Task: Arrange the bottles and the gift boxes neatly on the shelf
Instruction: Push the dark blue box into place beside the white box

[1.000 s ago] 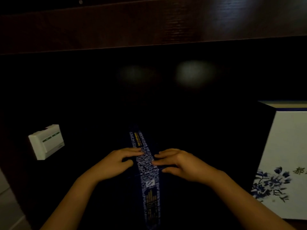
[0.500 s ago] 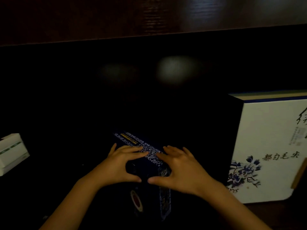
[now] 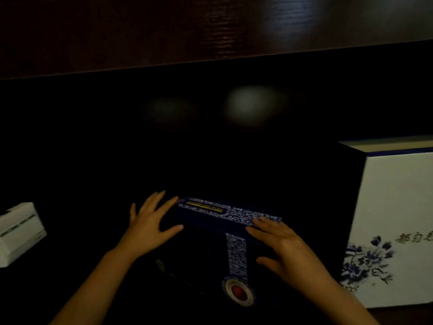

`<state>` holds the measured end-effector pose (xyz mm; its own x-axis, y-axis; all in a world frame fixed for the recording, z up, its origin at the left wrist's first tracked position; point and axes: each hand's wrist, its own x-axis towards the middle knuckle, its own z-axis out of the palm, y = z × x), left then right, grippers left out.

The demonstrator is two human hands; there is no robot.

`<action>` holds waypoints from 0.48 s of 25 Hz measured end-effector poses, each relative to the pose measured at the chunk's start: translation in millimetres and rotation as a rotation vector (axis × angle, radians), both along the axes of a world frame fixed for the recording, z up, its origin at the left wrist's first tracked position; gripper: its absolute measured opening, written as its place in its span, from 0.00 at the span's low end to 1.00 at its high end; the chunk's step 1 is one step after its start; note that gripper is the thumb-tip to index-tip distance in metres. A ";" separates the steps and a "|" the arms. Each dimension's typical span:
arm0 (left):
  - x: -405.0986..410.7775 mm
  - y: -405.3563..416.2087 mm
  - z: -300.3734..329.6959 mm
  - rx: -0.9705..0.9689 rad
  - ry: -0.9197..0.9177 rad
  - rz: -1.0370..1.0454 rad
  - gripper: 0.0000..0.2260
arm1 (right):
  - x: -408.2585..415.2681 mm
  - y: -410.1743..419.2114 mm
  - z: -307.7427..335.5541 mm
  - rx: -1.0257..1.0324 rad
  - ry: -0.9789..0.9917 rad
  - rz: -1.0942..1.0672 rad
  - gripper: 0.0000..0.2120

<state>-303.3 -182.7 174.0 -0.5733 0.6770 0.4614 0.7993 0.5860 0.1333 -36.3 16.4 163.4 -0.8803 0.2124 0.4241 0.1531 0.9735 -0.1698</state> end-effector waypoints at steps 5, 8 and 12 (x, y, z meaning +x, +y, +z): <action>-41.6 -9.6 -10.6 -0.067 -0.210 0.095 0.52 | 10.4 35.0 -6.8 -0.137 0.090 -0.060 0.32; -37.9 -3.2 -15.2 0.086 -0.237 -0.032 0.48 | 3.5 21.3 -12.4 -0.289 0.176 -0.145 0.36; -27.7 -5.1 -23.0 0.141 -0.151 0.021 0.42 | -8.8 -4.1 -20.2 -0.303 0.241 -0.324 0.37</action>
